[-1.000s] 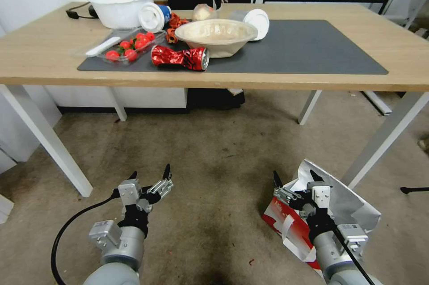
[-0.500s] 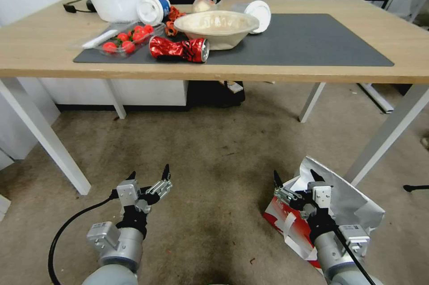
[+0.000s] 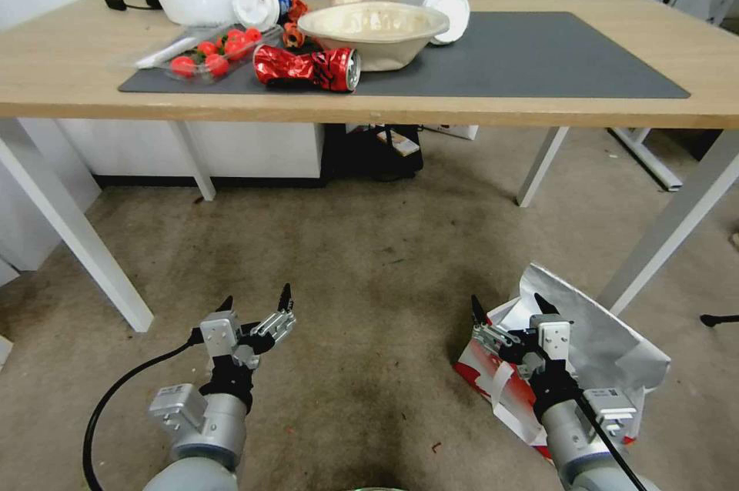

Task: Pick up the food delivery bag from the floor and place it on the table.

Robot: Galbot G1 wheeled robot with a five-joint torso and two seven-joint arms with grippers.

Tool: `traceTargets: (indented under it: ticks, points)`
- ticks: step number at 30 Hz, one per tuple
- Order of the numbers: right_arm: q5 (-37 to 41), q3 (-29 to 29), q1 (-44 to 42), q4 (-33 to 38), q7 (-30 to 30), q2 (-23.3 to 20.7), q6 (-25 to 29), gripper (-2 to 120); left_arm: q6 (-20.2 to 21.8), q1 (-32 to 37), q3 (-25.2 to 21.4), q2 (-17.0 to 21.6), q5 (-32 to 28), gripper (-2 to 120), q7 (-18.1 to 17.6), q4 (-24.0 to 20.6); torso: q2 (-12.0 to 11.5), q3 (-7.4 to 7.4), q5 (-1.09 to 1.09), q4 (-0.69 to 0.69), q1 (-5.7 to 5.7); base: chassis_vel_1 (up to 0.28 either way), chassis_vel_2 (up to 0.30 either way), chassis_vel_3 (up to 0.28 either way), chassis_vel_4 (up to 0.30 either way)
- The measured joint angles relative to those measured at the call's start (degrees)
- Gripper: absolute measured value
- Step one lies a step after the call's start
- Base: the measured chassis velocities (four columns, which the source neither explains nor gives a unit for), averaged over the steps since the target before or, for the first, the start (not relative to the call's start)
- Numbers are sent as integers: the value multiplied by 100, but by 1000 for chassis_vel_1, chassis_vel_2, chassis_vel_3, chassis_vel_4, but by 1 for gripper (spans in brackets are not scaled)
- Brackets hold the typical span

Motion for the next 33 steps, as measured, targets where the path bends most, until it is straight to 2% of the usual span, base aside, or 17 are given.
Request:
traceTargets:
  ticks: [9, 21, 26, 28, 33]
  points:
    - [0, -17, -12, 2, -12, 15, 7, 100, -13, 30, -20, 1, -20, 100, -15, -41, -202, -188, 0, 0, -14, 0, 0, 0, 0]
    - [-16, -25, -26, -1, -16, 32, 20, 100, -9, 47, -24, -10, -31, 100, -17, -65, -301, -201, 0, 0, -38, 0, 0, 0, 0]
    - [-18, -27, -24, -34, -16, 23, 29, 100, -276, 12, -32, -33, 115, 100, 27, 89, -297, -201, -1, 0, -38, 0, 0, 0, 0]
    - [19, -23, -15, -54, -28, -35, 75, 100, -420, 9, -48, -20, 252, 100, 102, 170, -287, -201, 1, 0, -38, 0, 0, 0, 0]
    - [512, 204, 96, -169, -383, -696, 640, 100, -472, -23, -119, 131, 632, 100, 373, 344, -274, -201, 1, 0, -38, 0, 0, 0, 0]
